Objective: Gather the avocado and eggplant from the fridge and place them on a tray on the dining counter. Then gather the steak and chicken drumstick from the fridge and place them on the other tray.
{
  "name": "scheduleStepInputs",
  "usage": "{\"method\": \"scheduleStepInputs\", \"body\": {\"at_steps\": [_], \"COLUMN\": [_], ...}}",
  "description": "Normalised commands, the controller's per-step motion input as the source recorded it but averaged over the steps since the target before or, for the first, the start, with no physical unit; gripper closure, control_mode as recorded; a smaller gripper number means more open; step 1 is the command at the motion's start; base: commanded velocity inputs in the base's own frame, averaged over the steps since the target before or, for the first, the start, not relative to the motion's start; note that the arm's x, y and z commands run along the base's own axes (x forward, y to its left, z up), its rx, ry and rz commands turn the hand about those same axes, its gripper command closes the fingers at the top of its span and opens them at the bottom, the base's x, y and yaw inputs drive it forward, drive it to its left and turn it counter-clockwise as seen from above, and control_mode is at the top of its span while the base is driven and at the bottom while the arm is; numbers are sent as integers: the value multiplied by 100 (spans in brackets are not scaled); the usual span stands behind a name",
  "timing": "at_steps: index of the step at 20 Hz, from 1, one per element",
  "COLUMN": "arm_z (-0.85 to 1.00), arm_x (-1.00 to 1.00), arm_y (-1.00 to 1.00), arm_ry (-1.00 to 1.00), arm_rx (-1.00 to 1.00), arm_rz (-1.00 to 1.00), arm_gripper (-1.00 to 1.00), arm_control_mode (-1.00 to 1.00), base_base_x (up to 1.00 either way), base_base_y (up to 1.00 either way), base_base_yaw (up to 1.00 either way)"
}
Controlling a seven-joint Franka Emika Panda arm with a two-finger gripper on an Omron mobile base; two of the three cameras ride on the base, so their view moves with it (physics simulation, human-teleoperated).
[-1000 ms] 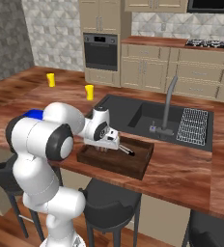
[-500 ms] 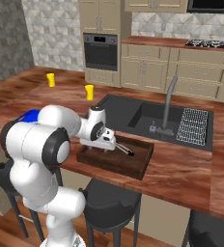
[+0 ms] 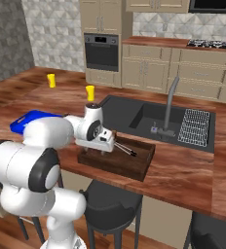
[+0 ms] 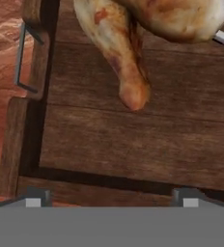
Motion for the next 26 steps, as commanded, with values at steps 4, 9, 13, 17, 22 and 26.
{"method": "scheduleStepInputs", "body": {"at_steps": [4, 9, 13, 17, 22, 26], "arm_z": [53, 74, 85, 76, 44, 7], "arm_x": [-39, -10, 5, 15, 26, 28], "arm_y": [0, 0, 0, 0, -3, -16], "arm_ry": [0, 0, 0, 0, -4, -1], "arm_rx": [0, -1, -7, -11, -11, -5], "arm_rz": [-3, -6, -5, -3, -1, 0], "arm_gripper": [-100, -100, -100, -100, -100, -100], "arm_control_mode": [-100, -100, -100, -100, -100, -100], "base_base_x": [0, 0, 0, 0, 0, 0], "base_base_y": [0, 0, 0, 0, 0, 0], "base_base_yaw": [0, 0, 0, 0, 0, 0]}}
